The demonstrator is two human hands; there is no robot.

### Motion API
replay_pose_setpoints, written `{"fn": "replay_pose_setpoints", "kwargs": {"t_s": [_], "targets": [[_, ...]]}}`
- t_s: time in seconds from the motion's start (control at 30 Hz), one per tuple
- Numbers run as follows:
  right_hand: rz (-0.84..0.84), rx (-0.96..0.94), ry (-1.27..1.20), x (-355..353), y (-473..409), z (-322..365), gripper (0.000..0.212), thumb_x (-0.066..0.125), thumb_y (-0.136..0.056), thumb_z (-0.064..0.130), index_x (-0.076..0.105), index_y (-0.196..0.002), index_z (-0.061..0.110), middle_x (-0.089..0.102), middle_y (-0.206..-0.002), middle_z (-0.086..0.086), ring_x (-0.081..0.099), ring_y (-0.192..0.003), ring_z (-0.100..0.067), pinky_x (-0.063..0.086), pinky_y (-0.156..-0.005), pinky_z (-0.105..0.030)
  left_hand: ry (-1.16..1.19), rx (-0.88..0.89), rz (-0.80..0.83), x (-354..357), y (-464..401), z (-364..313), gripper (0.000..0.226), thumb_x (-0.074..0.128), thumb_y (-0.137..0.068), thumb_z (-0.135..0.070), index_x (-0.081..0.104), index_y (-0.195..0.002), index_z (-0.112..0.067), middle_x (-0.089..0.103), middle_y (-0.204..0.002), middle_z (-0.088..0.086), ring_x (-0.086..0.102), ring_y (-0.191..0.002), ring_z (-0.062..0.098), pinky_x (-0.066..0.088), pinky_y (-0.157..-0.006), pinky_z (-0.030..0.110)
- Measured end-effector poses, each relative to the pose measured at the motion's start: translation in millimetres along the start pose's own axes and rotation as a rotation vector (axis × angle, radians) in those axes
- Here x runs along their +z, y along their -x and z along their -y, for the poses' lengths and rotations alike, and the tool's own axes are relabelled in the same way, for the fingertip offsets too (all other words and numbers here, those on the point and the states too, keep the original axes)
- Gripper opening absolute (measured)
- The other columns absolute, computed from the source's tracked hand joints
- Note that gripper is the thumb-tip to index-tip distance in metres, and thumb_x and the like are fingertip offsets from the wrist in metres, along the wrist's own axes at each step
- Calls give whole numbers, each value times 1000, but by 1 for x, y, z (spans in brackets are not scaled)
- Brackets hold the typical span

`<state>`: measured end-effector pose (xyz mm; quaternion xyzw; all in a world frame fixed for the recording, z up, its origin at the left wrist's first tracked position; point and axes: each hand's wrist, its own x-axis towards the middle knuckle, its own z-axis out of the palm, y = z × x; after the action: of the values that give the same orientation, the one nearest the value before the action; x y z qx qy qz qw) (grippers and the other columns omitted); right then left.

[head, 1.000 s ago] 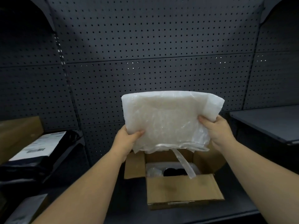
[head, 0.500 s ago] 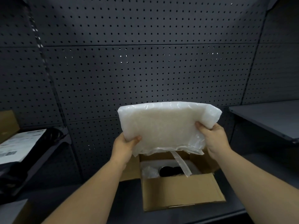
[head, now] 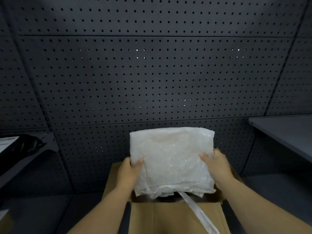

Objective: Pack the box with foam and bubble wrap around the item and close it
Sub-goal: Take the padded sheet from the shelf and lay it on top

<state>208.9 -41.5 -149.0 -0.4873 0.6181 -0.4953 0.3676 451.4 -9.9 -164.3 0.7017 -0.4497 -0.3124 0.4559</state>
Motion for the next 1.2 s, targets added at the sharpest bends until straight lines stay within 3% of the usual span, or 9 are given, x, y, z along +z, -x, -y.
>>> {"fn": "replay_pose_setpoints", "kwargs": {"t_s": [0.1,0.23,0.37,0.53,0.67,0.87,1.03,1.1,1.2], "targets": [[-30,-8,22,4,-3,-13,17,61,-92,16,55,-77,22,67,-90,-12,64,-84,-28,53,-81,-44,-90,10,-19,9,-2,9,26,57,-93,-37,54,-104,-13,62,-100,2,57,-82,13,40,-54,19],[-63,-30,-113,3,-16,-7,14,61,-92,18,58,-81,27,67,-92,-8,65,-86,-27,56,-82,-45,64,69,-43,15,-7,3,21,60,-92,-29,54,-101,-11,62,-96,2,60,-83,13,46,-58,21],[-60,-109,-258,-3,-34,27,6,62,-92,16,60,-94,22,67,-86,4,65,-80,-17,53,-74,-34,210,191,-108,11,-17,-25,15,59,-93,-26,52,-101,-16,60,-94,-6,60,-85,9,52,-66,26],[-71,-177,-333,-7,-39,52,11,64,-90,13,60,-90,23,65,-84,7,63,-75,-10,49,-62,-26,233,276,-151,2,-26,-44,16,58,-93,-25,49,-106,-21,56,-94,-15,55,-83,-1,47,-64,21],[-7,-77,-248,-6,-29,25,12,62,-91,13,61,-102,13,67,-85,1,65,-76,-15,50,-61,-28,211,197,-42,2,-26,-20,18,60,-92,-24,49,-106,-19,59,-98,-9,59,-87,6,48,-63,21],[30,64,13,-5,-24,-27,3,60,-92,17,63,-92,17,70,-94,-9,66,-86,-26,55,-83,-49,76,47,97,15,-25,13,31,61,-92,-21,43,-117,-20,61,-114,2,58,-88,10,51,-69,26],[101,120,301,-1,-30,-53,40,61,-91,16,45,-128,11,62,-119,-11,57,-94,-22,49,-81,-37,-91,26,222,28,-34,29,70,55,-95,-16,13,-150,-18,50,-135,8,49,-100,12,45,-82,25],[126,79,371,3,-31,-57,66,59,-92,13,24,-148,18,56,-128,-11,54,-97,-21,46,-81,-32,-128,2,258,33,-38,33,69,52,-96,-25,9,-150,-25,54,-129,5,54,-97,13,48,-81,26],[175,39,581,12,-35,-59,85,56,-94,16,-6,-152,23,50,-133,-14,57,-101,-24,48,-85,-32,-307,-27,296,39,-46,35,59,39,-100,-36,13,-151,-27,50,-125,1,55,-100,15,47,-89,31]]}}
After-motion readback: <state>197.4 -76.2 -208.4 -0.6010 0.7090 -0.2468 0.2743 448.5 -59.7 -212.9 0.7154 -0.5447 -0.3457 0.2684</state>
